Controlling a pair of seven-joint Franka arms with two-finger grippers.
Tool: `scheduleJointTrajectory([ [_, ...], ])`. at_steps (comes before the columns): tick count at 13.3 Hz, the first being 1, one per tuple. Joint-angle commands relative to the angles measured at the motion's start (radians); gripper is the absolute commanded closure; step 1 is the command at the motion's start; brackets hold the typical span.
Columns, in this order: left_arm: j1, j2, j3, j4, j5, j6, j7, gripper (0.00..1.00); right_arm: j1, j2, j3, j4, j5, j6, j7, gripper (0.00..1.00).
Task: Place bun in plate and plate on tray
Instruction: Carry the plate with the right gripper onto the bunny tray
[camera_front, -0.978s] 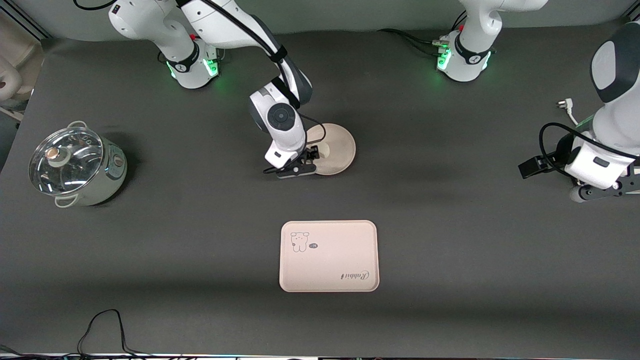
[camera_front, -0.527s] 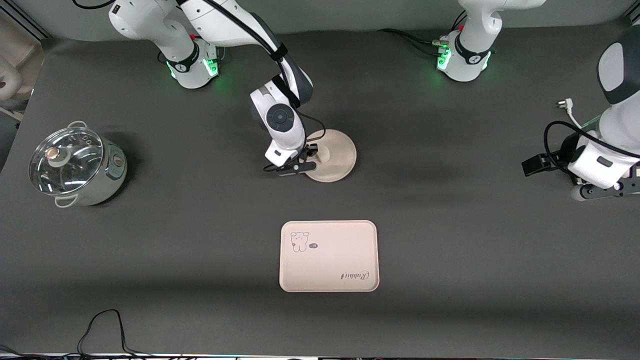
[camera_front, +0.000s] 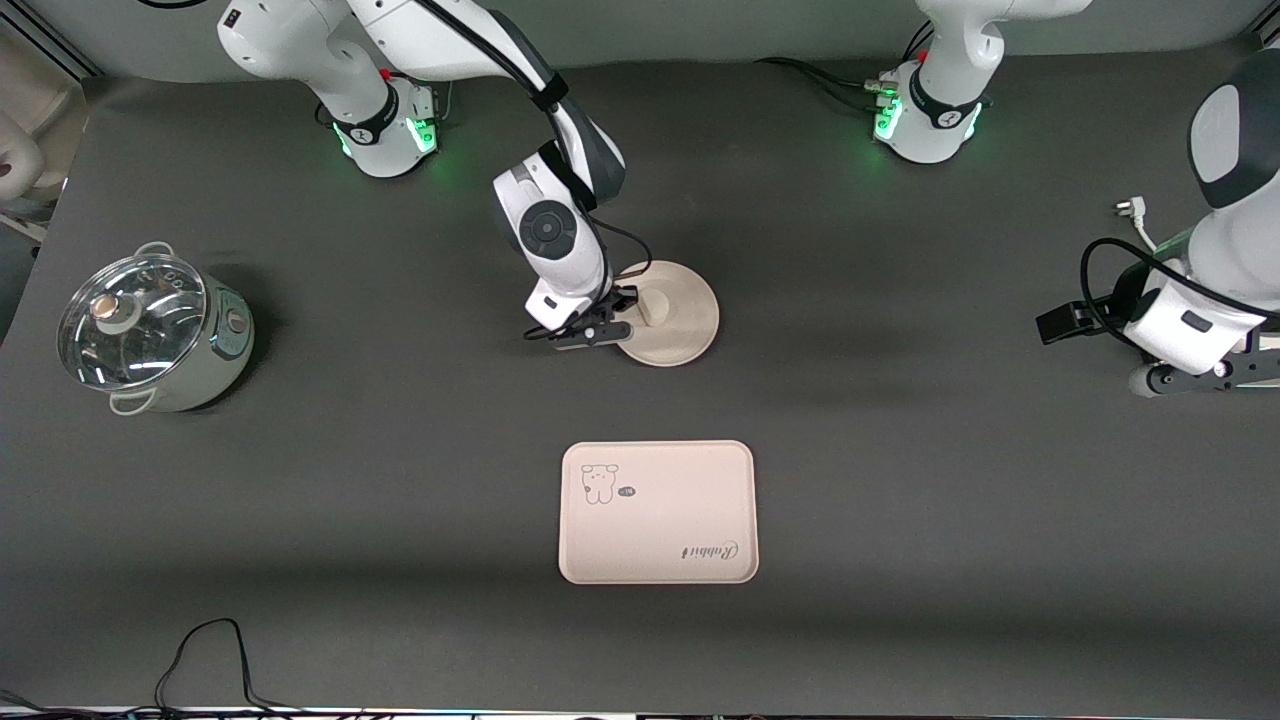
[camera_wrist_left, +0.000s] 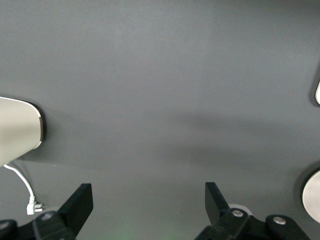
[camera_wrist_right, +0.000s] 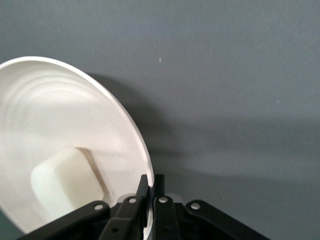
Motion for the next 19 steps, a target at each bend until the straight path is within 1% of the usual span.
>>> scheduleJointTrajectory([
  [1,0.005,-0.020,-0.004,-0.015,-0.004,-0.022,0.019,0.00,-0.096,-0.005,-0.004,0.086,0.027,-0.133,-0.087,1.00],
  [2,0.005,-0.020,-0.004,-0.014,-0.004,-0.022,0.020,0.00,-0.142,-0.007,-0.004,0.128,0.041,-0.187,-0.112,1.00],
  [5,-0.009,-0.022,-0.004,-0.015,-0.004,-0.024,0.013,0.00,-0.250,-0.001,-0.004,0.270,0.134,-0.325,-0.185,1.00],
  [6,-0.006,-0.022,-0.004,-0.015,-0.004,-0.025,0.017,0.00,-0.282,0.011,-0.004,0.330,0.137,-0.343,-0.185,1.00],
  [7,-0.007,-0.022,-0.004,-0.015,-0.004,-0.026,0.017,0.00,-0.308,0.057,-0.002,0.402,0.150,-0.344,-0.173,1.00],
  [8,-0.010,-0.022,-0.004,-0.015,-0.004,-0.026,0.016,0.00,-0.324,0.111,-0.002,0.498,0.163,-0.348,-0.176,1.00],
  [9,-0.018,-0.020,-0.004,-0.017,-0.004,-0.021,0.008,0.00,-0.345,0.161,-0.001,0.563,0.174,-0.347,-0.173,1.00],
  [11,-0.035,-0.020,-0.002,-0.015,-0.004,-0.021,-0.001,0.00,-0.353,0.296,0.000,0.727,0.182,-0.344,-0.161,1.00],
  [13,-0.033,-0.019,-0.002,-0.017,-0.004,-0.018,0.000,0.00,-0.364,0.399,0.000,0.830,0.183,-0.321,-0.132,1.00],
  [14,-0.033,-0.019,-0.002,-0.017,-0.004,-0.022,0.000,0.00,-0.367,0.435,0.001,0.863,0.183,-0.287,-0.130,1.00],
  [16,-0.033,-0.020,-0.002,-0.017,-0.004,-0.024,0.000,0.00,-0.393,0.475,0.012,0.872,0.194,-0.221,-0.141,1.00],
  [19,-0.036,-0.016,-0.001,-0.018,-0.004,-0.018,0.002,0.00,-0.400,0.499,0.023,0.875,0.200,-0.183,-0.164,1.00],
])
